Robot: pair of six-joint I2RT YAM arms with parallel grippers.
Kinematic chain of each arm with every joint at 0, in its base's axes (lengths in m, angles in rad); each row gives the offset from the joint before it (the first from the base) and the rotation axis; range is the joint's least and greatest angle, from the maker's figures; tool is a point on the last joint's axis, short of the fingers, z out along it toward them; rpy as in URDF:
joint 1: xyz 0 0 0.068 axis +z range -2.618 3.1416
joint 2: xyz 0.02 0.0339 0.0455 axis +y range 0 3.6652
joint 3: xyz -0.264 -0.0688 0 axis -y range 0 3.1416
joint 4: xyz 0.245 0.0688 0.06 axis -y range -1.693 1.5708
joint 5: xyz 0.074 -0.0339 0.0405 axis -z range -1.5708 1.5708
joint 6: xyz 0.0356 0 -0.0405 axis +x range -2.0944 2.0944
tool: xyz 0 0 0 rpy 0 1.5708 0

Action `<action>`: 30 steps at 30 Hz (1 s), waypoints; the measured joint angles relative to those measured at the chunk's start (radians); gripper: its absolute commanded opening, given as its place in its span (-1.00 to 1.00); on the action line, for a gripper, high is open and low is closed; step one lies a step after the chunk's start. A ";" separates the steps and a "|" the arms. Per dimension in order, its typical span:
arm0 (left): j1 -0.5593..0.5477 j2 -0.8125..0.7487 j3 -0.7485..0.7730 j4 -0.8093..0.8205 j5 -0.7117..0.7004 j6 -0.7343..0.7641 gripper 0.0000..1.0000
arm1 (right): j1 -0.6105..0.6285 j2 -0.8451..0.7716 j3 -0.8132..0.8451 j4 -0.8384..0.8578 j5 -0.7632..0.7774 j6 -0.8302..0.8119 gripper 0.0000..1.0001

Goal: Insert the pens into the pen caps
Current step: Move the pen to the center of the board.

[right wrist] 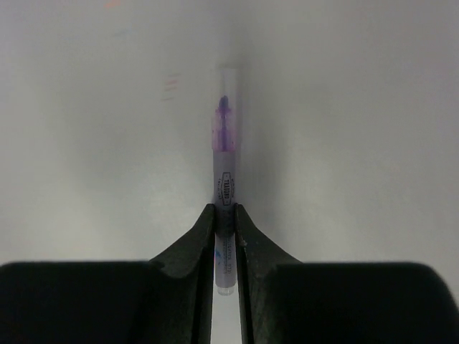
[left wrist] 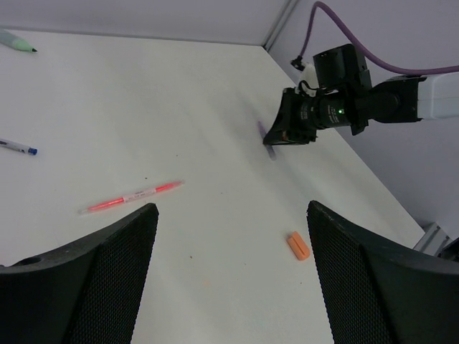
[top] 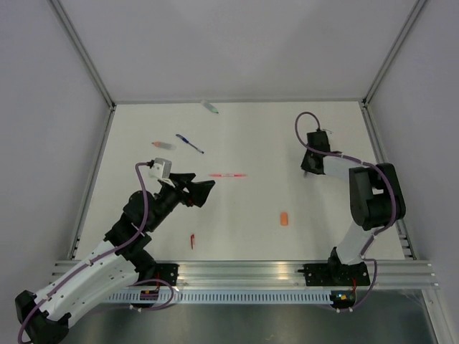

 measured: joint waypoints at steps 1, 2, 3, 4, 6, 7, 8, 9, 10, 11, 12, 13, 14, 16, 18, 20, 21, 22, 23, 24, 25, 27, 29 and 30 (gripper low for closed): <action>0.000 -0.002 -0.003 0.000 -0.004 0.000 0.77 | 0.055 0.023 0.030 -0.003 -0.006 -0.016 -0.67; 0.000 -0.005 -0.005 0.000 -0.010 0.000 0.78 | 0.108 0.044 0.060 -0.014 -0.015 -0.031 -0.67; 0.000 -0.010 -0.008 0.002 -0.014 0.000 0.78 | 0.158 0.063 0.085 -0.022 -0.024 -0.042 -0.67; 0.000 -0.018 -0.013 0.003 -0.023 0.000 0.77 | 0.204 0.077 0.105 -0.028 -0.039 -0.050 -0.67; 0.000 -0.033 -0.024 0.005 -0.042 0.000 0.77 | 0.261 0.088 0.120 -0.031 -0.082 -0.054 -0.68; 0.000 -0.040 -0.030 0.008 -0.053 0.000 0.78 | 0.277 0.088 0.121 -0.032 -0.108 -0.051 -0.67; 0.000 -0.048 -0.035 0.009 -0.062 0.000 0.78 | 0.284 0.088 0.121 -0.032 -0.125 -0.048 -0.68; 0.000 -0.054 -0.039 0.012 -0.069 0.000 0.78 | 0.288 0.088 0.121 -0.031 -0.137 -0.045 -0.67; 0.000 -0.059 -0.041 0.014 -0.074 0.000 0.78 | 0.294 0.088 0.121 -0.032 -0.148 -0.039 -0.68; 0.000 -0.062 -0.043 0.017 -0.082 0.000 0.78 | 0.296 0.088 0.122 -0.032 -0.153 -0.032 -0.67; 0.000 -0.064 -0.045 0.019 -0.088 0.000 0.78 | 0.301 0.088 0.122 -0.034 -0.160 -0.025 -0.67; 0.000 -0.064 -0.045 0.020 -0.090 0.000 0.78 | 0.308 0.088 0.123 -0.038 -0.165 -0.017 -0.64; 0.000 -0.064 -0.045 0.021 -0.092 0.000 0.78 | 0.314 0.088 0.123 -0.040 -0.169 -0.010 -0.60; 0.000 -0.060 -0.049 0.026 -0.095 0.000 0.78 | 0.330 0.085 0.124 -0.047 -0.177 0.007 -0.52; 0.000 -0.053 -0.049 0.026 -0.097 0.000 0.78 | 0.341 0.080 0.123 -0.060 -0.183 0.019 -0.46; 0.000 -0.043 -0.049 0.027 -0.097 0.000 0.78 | 0.348 0.076 0.123 -0.073 -0.186 0.027 -0.42; 0.000 -0.039 -0.049 0.027 -0.097 0.000 0.78 | 0.349 0.073 0.123 -0.084 -0.186 0.030 -0.42; 0.000 -0.034 -0.049 0.027 -0.097 0.001 0.78 | 0.349 0.071 0.123 -0.090 -0.185 0.031 -0.39; 0.000 -0.029 -0.049 0.027 -0.097 0.001 0.78 | 0.349 0.067 0.123 -0.103 -0.184 0.031 -0.39; 0.000 -0.026 -0.049 0.027 -0.097 0.001 0.78 | 0.349 0.063 0.123 -0.115 -0.182 0.030 -0.39; 0.000 -0.021 -0.049 0.029 -0.097 0.001 0.78 | 0.349 0.059 0.123 -0.129 -0.180 0.030 -0.37; 0.000 -0.006 -0.049 0.036 -0.097 0.002 0.78 | 0.349 0.052 0.124 -0.156 -0.180 0.026 -0.36; 0.000 0.014 -0.049 0.037 -0.097 0.006 0.77 | 0.349 0.040 0.124 -0.179 -0.179 0.021 -0.35; 0.000 0.024 -0.049 0.038 -0.097 0.011 0.77 | 0.349 0.032 0.124 -0.187 -0.180 0.019 -0.35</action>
